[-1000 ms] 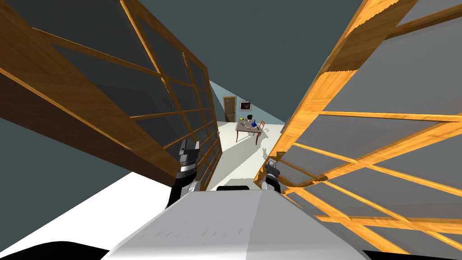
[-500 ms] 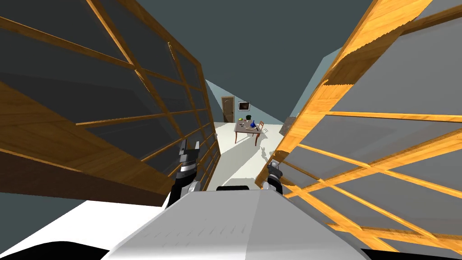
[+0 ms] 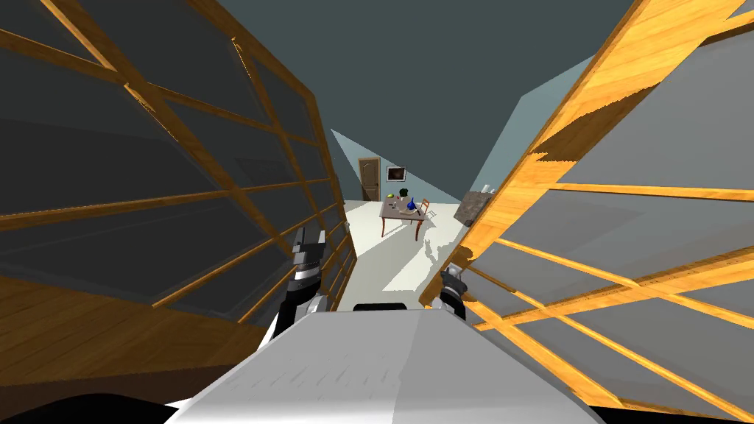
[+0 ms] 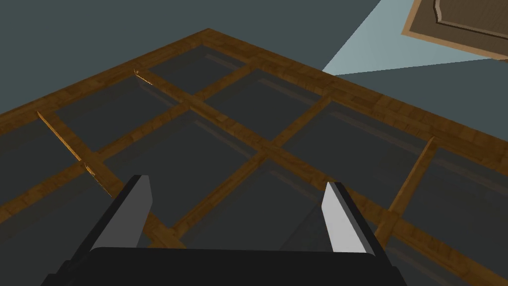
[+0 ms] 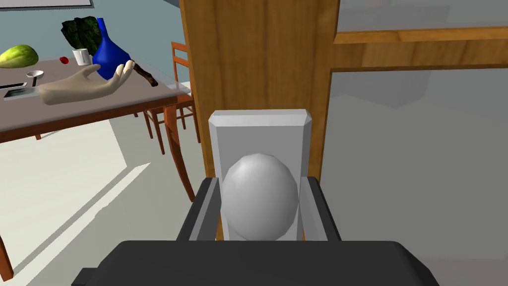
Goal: Push the door open
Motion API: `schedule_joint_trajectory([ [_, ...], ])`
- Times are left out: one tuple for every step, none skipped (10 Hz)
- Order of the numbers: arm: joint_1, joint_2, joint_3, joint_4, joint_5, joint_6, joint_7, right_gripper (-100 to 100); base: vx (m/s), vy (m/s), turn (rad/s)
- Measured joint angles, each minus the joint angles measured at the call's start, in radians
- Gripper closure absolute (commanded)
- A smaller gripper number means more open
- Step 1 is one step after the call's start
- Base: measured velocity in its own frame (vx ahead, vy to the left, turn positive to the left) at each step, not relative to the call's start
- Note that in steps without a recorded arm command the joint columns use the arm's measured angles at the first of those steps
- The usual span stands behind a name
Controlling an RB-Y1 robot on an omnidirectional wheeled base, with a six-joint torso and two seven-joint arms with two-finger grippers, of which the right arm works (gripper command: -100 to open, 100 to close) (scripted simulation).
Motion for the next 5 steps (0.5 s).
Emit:
schedule_joint_trajectory([
  [-0.001, -0.006, -0.009, 0.01, -0.006, -0.005, -0.003, 100, 0.182, -0.071, -0.053],
  [-0.007, -0.007, -0.021, 0.017, -0.013, -0.01, 0.0, 100, 0.178, -0.082, -0.043],
  [-0.021, -0.013, -0.029, 0.044, -0.018, -0.022, -0.004, 100, 0.135, -0.048, -0.012],
  [-0.014, -0.013, -0.036, 0.032, -0.022, -0.021, 0.0, 100, 0.148, -0.032, -0.044],
  [-0.009, -0.011, -0.045, 0.021, -0.028, -0.017, 0.008, 100, 0.176, -0.036, -0.055],
])
